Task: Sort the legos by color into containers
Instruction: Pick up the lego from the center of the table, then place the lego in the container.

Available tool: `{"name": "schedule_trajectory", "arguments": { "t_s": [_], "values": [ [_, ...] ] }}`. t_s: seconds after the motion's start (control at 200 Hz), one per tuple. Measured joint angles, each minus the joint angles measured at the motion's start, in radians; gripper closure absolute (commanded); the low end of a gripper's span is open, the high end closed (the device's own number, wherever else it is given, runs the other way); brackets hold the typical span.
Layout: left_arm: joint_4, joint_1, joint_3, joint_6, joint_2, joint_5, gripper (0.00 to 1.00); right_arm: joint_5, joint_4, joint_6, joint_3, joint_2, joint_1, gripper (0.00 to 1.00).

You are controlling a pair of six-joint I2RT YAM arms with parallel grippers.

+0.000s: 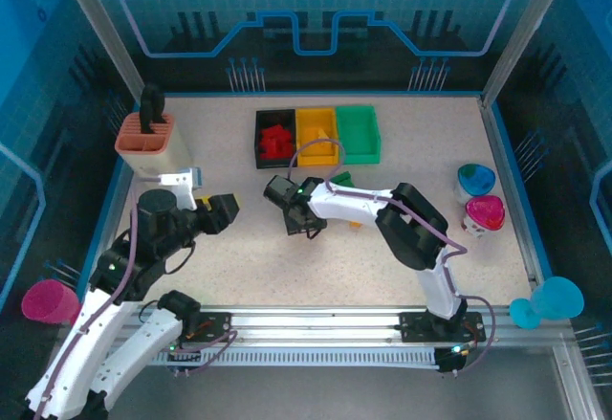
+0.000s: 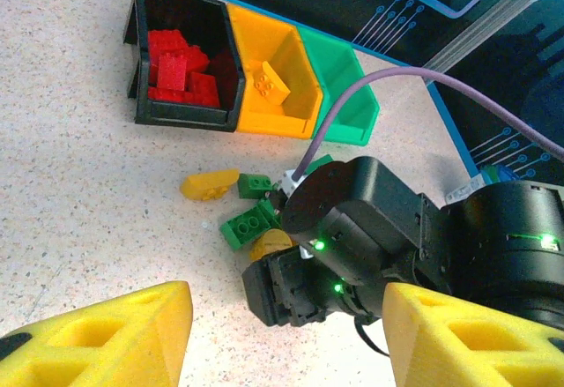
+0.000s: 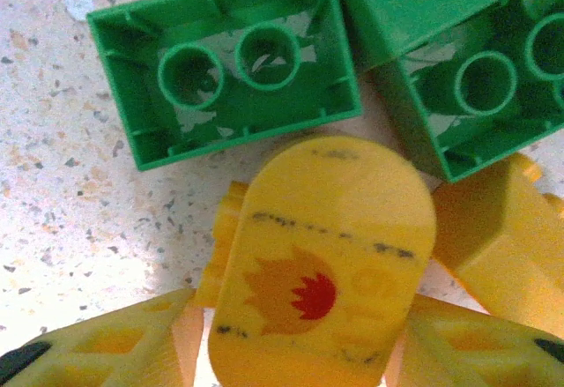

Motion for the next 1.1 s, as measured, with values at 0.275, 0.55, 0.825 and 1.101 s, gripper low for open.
{"name": "schedule_trajectory", "arguments": {
  "t_s": [0.275,0.55,0.825,1.101],
  "values": [
    [0.001,0.000,-0.009,0.003,0.000,0.000,0.40,0.019,0.001,0.003,0.000,0.000,-0.007,0.64],
    [0.002,0.000,-0.014,0.018,0.000,0.000,0.41,0.060,-0.029,-0.018,0.000,-0.098,-0.001,0.65],
    [0.000,0.000,-0.100,-0.006,-0.005,0.021,0.41,0.066,-0.045,-0.135,0.151,-0.198,-0.069,0.64],
    [-0.011,-0.011,-0.158,-0.070,-0.048,0.073,0.41,0.034,-0.070,-0.259,0.439,-0.035,-0.248,0.64]
  ]
}}
